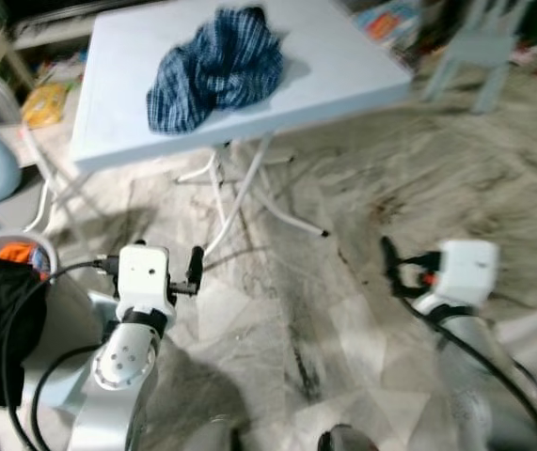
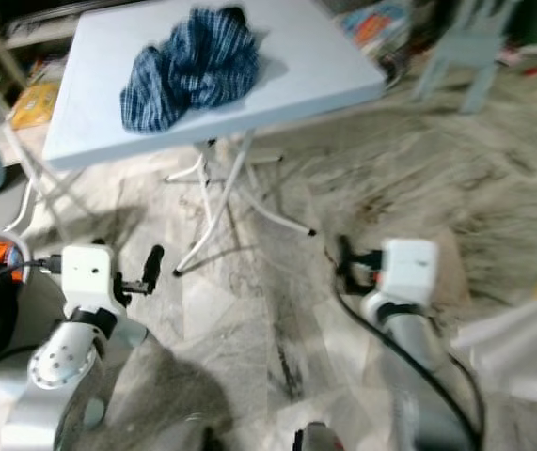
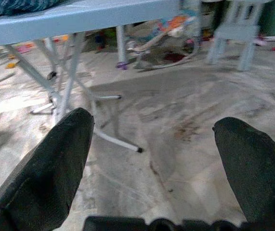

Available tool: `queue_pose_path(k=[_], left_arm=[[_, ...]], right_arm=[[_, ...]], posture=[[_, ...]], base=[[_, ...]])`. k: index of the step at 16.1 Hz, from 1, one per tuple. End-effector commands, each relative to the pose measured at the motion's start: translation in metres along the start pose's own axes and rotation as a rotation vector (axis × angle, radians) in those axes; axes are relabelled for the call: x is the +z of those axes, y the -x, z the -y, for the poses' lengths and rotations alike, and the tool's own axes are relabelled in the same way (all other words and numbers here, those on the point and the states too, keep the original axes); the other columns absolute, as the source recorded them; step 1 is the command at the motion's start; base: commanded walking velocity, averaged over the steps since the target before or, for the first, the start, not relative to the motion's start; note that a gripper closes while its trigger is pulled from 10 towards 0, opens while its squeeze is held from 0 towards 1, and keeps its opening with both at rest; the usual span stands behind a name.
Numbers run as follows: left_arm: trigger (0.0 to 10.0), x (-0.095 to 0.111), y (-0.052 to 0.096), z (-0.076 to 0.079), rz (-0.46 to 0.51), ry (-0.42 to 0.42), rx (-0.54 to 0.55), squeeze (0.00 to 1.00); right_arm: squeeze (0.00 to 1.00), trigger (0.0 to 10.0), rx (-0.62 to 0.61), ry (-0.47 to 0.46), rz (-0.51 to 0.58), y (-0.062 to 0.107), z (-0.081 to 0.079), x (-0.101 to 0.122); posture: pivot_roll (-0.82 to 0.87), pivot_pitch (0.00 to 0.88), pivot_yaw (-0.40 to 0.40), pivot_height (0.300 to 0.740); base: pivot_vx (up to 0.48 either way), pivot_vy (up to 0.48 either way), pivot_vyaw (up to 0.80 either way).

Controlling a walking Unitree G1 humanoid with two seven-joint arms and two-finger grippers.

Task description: Hang hanger

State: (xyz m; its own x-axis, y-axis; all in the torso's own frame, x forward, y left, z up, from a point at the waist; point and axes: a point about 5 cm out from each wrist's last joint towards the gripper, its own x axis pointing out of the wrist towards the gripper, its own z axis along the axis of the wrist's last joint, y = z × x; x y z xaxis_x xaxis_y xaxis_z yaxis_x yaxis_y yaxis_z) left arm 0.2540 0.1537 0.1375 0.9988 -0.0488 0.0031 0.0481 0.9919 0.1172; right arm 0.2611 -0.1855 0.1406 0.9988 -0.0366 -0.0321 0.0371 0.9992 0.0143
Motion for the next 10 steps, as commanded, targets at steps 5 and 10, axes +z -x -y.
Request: queue_pose_path(k=[5,10], left_arm=[[10.0,-0.009,0.018,-0.029,0.011,-0.086,0.111,0.0],[10.0,-0.013,0.019,-0.031,-0.007,-0.017,0.168,0.0]], right_arm=[[0.0,10.0,-0.015,-0.028,0.069,0.008,0.006,0.002],[0.0,10.0,0.088,-0.043,0.096,0.01,-0.008,0.003]], posture=[[-0.03,0.144,0.053,0.74],[-0.03,0.175,0.035,0.74]], base=[[0.0,0.48,0.0],[0.0,0.48,0.0]])
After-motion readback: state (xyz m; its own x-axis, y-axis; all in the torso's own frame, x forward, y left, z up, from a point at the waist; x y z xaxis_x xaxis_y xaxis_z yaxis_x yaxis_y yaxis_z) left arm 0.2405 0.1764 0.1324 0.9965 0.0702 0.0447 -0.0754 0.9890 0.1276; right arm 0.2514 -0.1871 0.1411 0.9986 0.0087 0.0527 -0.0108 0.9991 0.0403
